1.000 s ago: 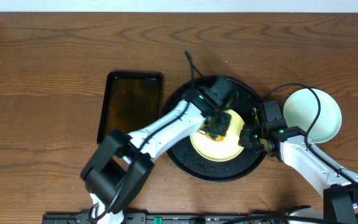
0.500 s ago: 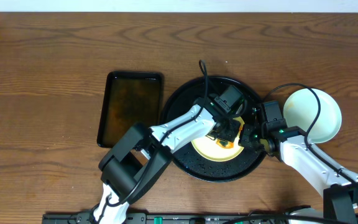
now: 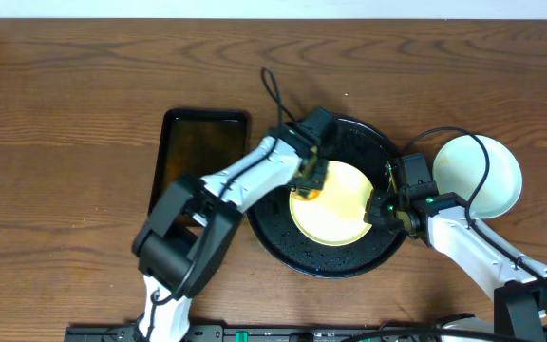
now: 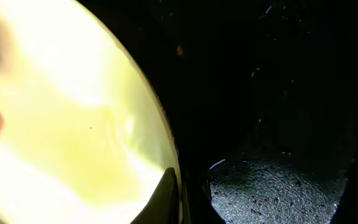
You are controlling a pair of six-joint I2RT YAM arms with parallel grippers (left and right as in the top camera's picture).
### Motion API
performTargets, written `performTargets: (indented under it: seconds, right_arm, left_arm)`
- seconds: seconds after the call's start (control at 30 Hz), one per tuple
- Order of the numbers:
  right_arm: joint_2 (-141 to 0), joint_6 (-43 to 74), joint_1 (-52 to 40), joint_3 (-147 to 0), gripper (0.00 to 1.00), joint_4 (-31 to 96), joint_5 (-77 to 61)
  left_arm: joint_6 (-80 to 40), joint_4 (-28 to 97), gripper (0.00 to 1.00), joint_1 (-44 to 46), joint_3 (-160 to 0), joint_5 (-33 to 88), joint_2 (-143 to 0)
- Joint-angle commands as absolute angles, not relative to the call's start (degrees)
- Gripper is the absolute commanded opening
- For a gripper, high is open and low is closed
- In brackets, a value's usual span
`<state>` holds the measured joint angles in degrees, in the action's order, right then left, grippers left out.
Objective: Clean dirty plates on tray and stack at the side
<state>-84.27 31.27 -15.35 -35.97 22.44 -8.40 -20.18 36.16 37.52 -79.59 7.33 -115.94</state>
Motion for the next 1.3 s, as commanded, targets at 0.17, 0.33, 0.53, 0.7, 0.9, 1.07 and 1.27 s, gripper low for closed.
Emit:
performTargets:
  seconds: [0.17, 0.33, 0.53, 0.7, 0.9, 1.07, 1.27]
  right_arm:
    - [-85.3, 31.9, -15.8, -35.9, 0.13, 20.4, -6.9]
    - [-85.8, 31.9, -15.8, -35.8, 0.13, 20.4, -6.9]
    - [-88.9, 31.9, -15.8, -35.8, 0.04, 20.3, -6.9]
    - [-89.1, 31.9, -15.8, -35.8, 0.01, 19.0, -6.9]
    - [-89.1, 31.6, -15.8, -35.8, 0.01, 18.7, -6.9]
    - [-89.1, 31.6, -15.8, -35.8, 0.01, 18.7, -6.9]
    - [-89.1, 31.6, -15.8, -35.8, 0.01, 18.8, -6.9]
  left_arm:
    - [-16.6, 43.8, 0.08, 35.8, -80.1, 1.8, -101.4]
    - [-16.6, 46.8, 0.08, 30.9, -80.1, 1.9, -97.4]
    - [-16.6, 47.4, 0.07, 20.3, -79.9, 1.9, -98.7]
    - [-16.6, 47.3, 0.08, 13.2, -79.0, 2.1, -101.3]
    - [-15.9, 47.0, 0.08, 7.8, -77.3, 3.9, -106.6]
    - [-14.8, 47.2, 0.08, 5.4, -77.1, 5.2, -111.9]
    - [-11.2, 47.7, 0.16, 3.0, -77.1, 3.7, -116.7]
